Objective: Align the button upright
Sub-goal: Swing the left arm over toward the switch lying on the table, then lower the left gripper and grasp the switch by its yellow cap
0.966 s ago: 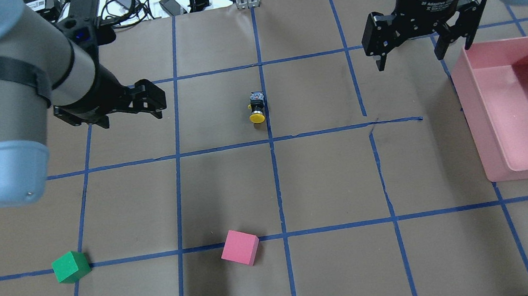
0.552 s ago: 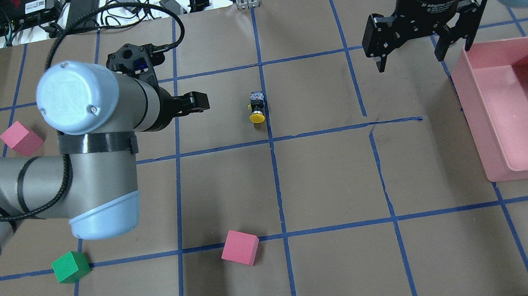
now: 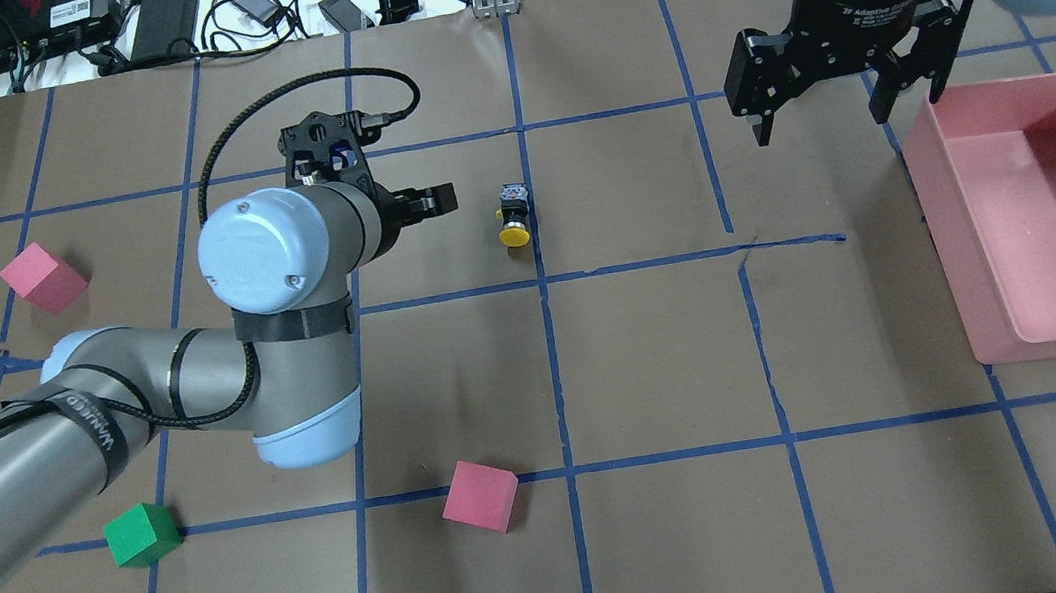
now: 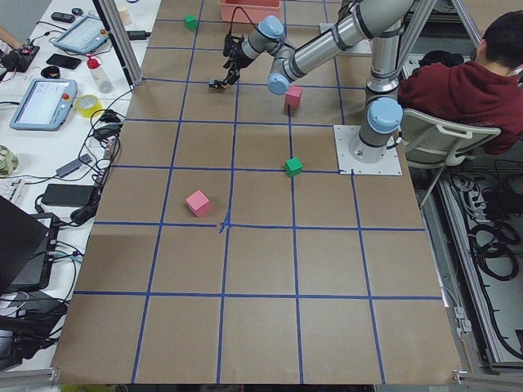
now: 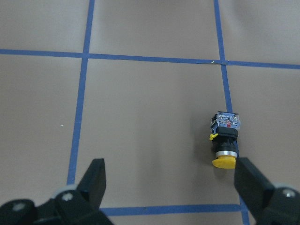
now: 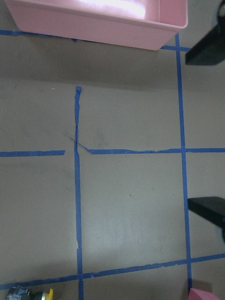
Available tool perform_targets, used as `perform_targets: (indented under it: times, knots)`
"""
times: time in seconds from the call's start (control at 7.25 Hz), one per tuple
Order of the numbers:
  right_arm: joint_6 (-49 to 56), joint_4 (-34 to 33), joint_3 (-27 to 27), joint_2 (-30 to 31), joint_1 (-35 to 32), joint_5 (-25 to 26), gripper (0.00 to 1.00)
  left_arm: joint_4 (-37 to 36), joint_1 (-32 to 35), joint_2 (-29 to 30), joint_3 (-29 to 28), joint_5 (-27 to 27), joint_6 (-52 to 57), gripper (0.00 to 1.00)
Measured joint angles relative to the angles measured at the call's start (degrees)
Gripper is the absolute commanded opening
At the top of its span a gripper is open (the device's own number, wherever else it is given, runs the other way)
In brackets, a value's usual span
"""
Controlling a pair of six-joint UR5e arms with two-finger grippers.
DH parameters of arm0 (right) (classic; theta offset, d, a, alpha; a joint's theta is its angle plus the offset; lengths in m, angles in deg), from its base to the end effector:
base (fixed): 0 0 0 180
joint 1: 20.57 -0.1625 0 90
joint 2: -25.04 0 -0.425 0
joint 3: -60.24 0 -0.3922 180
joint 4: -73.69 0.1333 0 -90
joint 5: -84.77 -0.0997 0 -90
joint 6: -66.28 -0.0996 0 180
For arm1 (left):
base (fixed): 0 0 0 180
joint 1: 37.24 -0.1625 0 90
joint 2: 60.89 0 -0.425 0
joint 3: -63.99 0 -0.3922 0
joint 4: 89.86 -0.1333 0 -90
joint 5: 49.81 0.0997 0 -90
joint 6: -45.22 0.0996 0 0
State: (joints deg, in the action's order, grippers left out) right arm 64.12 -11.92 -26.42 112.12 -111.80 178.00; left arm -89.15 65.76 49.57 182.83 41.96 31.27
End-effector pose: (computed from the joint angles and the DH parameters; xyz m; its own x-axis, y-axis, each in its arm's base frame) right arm 0.1385 -0.5036 0.4837 -0.9982 0.0123 0.0588 0.0162 0.9976 0.0671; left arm -0.2494 -0.5014 0.2511 -0.9911 0.0195 0.1320 -0.0686 0.7740 -0.6294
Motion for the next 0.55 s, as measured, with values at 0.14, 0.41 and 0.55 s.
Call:
perform_targets:
  times: [0.14, 0.41, 0.55]
  knots:
    - [0.0, 0.0, 0.0, -0.01, 0.0, -0.02, 1.0, -2.61, 2.05, 4.49, -2.62, 1.78, -1.51, 0.9]
    - [0.0, 0.0, -0.15, -0.04, 0.0, -0.03, 1.0, -5.02, 5.26, 12.13, -8.43, 4.8, -3.51, 0.9]
    - [0.01, 0.0, -0.44, 0.04, 0.0, -0.1, 1.0, -7.93, 6.05, 14.68, -9.01, 5.33, -3.77, 0.9]
